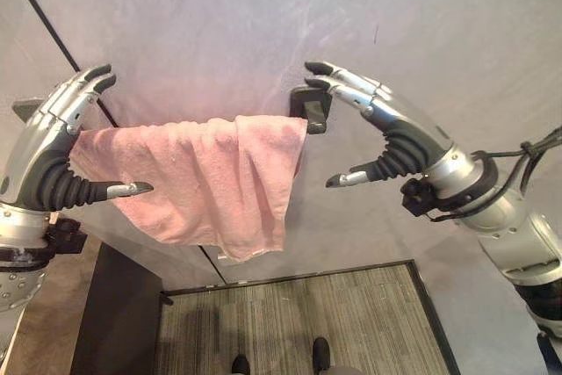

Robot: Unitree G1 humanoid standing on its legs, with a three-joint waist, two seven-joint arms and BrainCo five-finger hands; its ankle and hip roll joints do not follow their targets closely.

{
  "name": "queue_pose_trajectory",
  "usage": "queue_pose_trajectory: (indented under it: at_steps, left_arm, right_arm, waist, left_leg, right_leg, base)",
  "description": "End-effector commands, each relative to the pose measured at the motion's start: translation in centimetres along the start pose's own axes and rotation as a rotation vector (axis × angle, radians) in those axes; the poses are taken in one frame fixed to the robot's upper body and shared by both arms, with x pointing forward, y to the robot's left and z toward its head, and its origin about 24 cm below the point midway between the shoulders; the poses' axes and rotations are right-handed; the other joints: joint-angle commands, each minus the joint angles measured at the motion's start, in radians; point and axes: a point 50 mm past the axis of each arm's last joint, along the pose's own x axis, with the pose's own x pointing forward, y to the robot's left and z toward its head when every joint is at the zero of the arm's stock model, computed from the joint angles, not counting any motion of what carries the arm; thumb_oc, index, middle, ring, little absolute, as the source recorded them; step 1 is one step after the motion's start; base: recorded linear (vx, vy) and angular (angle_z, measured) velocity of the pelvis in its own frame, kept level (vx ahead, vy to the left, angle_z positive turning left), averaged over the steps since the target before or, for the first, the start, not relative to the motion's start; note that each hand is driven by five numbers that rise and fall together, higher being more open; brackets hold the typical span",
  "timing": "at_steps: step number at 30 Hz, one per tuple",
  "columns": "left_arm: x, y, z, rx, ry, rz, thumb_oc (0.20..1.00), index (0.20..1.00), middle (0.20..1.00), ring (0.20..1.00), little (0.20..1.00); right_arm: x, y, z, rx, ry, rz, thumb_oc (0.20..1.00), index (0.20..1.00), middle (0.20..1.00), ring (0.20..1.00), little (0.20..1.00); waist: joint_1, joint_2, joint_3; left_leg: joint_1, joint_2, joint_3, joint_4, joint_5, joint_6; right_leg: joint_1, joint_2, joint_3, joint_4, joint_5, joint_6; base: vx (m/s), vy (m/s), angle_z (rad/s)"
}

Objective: Put brush and paste in cup on sink, flatten towel.

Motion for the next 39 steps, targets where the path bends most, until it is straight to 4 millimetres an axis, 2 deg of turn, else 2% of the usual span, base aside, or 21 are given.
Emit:
queue_pose_trajectory:
  at_steps: [1,8,16,21,23,24,25,26,30,36,37,38,39]
  left_arm:
    - [0.9,0.5,-0.2,0.056,-0.029,-0.038,1.0,1.0,1.0,1.0,1.0]
    - [1.4,0.1,-0.2,0.044,-0.039,-0.046,1.0,1.0,1.0,1.0,1.0]
    - [2.6,-1.0,1.8,0.005,-0.15,-0.089,1.0,1.0,1.0,1.0,1.0]
    - [2.7,-1.4,2.1,-0.001,-0.171,-0.126,1.0,1.0,1.0,1.0,1.0]
    - [2.6,-1.7,2.0,0.003,-0.163,-0.151,0.718,0.718,0.718,0.718,0.718]
    - [2.5,-1.7,1.8,0.016,-0.16,-0.172,0.774,0.774,0.774,0.774,0.774]
    - [2.5,-1.7,1.8,0.015,-0.159,-0.171,0.931,0.931,0.931,0.931,0.931]
    - [2.5,-1.8,1.8,0.013,-0.16,-0.187,1.0,1.0,1.0,1.0,1.0]
    - [2.1,-2.1,1.4,-0.062,-0.115,-0.221,1.0,1.0,1.0,1.0,1.0]
    - [1.8,-2.5,0.8,0.065,-0.111,-0.398,1.0,1.0,1.0,1.0,1.0]
    - [1.5,-2.8,0.4,0.071,-0.094,-0.429,0.915,0.915,0.915,0.915,0.915]
    - [1.3,-3.0,0.1,0.086,-0.082,-0.462,0.762,0.762,0.762,0.762,0.762]
    - [1.1,-3.5,-0.4,0.167,-0.088,-0.543,0.558,0.558,0.558,0.558,0.558]
  right_arm:
    - [2.0,-1.7,0.3,-0.061,-0.06,-0.043,1.0,1.0,1.0,1.0,1.0]
    - [3.4,-1.0,-0.1,-0.076,-0.059,-0.017,1.0,1.0,1.0,1.0,1.0]
    - [4.4,-0.2,0.2,-0.093,-0.084,0.015,1.0,1.0,1.0,1.0,1.0]
    - [4.9,0.0,0.9,-0.156,-0.127,0.068,1.0,1.0,1.0,1.0,1.0]
    - [4.9,0.2,0.9,-0.199,-0.134,0.099,1.0,1.0,1.0,1.0,1.0]
    - [4.9,0.1,1.1,-0.242,-0.144,0.131,1.0,1.0,1.0,1.0,1.0]
    - [4.9,0.1,1.1,-0.243,-0.145,0.132,1.0,1.0,1.0,1.0,1.0]
    - [4.9,0.3,1.2,-0.245,-0.152,0.154,1.0,1.0,1.0,1.0,1.0]
    - [4.4,0.2,0.8,-0.303,-0.133,0.233,1.0,1.0,1.0,1.0,1.0]
    - [3.4,0.2,0.2,-0.42,-0.112,0.364,1.0,1.0,1.0,1.0,1.0]
    - [2.9,0.4,-0.3,-0.436,-0.09,0.394,1.0,1.0,1.0,1.0,1.0]
    - [2.7,0.7,-0.7,-0.45,-0.078,0.418,1.0,1.0,1.0,1.0,1.0]
    - [2.2,1.1,-1.4,-0.488,-0.057,0.471,1.0,1.0,1.0,1.0,1.0]
  waist:
    - [0.011,-0.018,-0.02]
    - [0.021,-0.025,-0.007]
    - [0.017,-0.03,0.005]
    - [0.019,-0.027,0.012]
    - [0.017,-0.026,0.017]
    - [0.018,-0.028,0.02]
    - [0.017,-0.027,0.02]
    - [0.017,-0.029,0.023]
    - [0.016,-0.031,0.031]
    - [0.008,-0.031,0.036]
    - [0.009,-0.031,0.036]
    - [0.008,-0.031,0.035]
    - [0.005,-0.031,0.034]
  left_leg:
    - [-0.032,-0.001,0.019,0.003,0.027,-0.009]
    - [-0.05,-0.007,0.017,0.003,0.03,-0.006]
    - [-0.067,-0.012,0.02,0.003,0.031,-0.003]
    - [-0.076,-0.013,0.026,0.003,0.031,-0.002]
    - [-0.078,-0.014,0.029,0.003,0.032,-0.002]
    - [-0.078,-0.014,0.029,0.003,0.032,-0.002]
    - [-0.079,-0.014,0.029,0.003,0.032,-0.002]
    - [-0.079,-0.014,0.03,0.003,0.032,-0.002]
    - [-0.078,-0.015,0.025,0.003,0.034,0.0]
    - [-0.077,-0.018,0.017,0.003,0.032,0.001]
    - [-0.075,-0.019,0.017,0.003,0.032,0.002]
    - [-0.072,-0.021,0.016,0.003,0.031,0.002]
    - [-0.069,-0.024,0.018,0.003,0.029,0.002]
  right_leg:
    - [0.05,-0.086,-0.014,-0.001,-0.024,0.095]
    - [0.035,-0.091,-0.012,-0.001,-0.015,0.098]
    - [0.018,-0.098,-0.011,-0.001,-0.01,0.102]
    - [0.003,-0.1,-0.003,-0.001,-0.005,0.104]
    - [-0.003,-0.1,0.0,-0.001,-0.004,0.104]
    - [-0.004,-0.101,0.001,-0.001,-0.003,0.104]
    - [-0.005,-0.101,0.002,-0.001,-0.003,0.104]
    - [-0.005,-0.1,0.001,-0.001,-0.003,0.104]
    - [-0.005,-0.099,-0.002,0.008,-0.005,0.103]
    - [-0.006,-0.102,-0.012,0.032,-0.017,0.106]
    - [-0.004,-0.103,-0.013,0.033,-0.018,0.107]
    - [0.0,-0.105,-0.017,0.033,-0.019,0.109]
    - [0.005,-0.109,-0.018,0.031,-0.018,0.111]
  base:
    - [0.0,0.0,0.0]
    - [0.0,0.004,0.01]
    - [0.0,0.0,0.0]
    - [0.0,0.0,0.0]
    - [0.0,0.0,0.0]
    - [0.0,0.0,0.0]
    - [0.0,0.0,0.0]
    - [0.0,0.0,0.0]
    - [0.0,0.0,0.0]
    - [0.0,0.0,0.0]
    - [0.0,0.0,0.0]
    - [0.0,0.036,0.02]
    - [0.0,0.0,0.0]
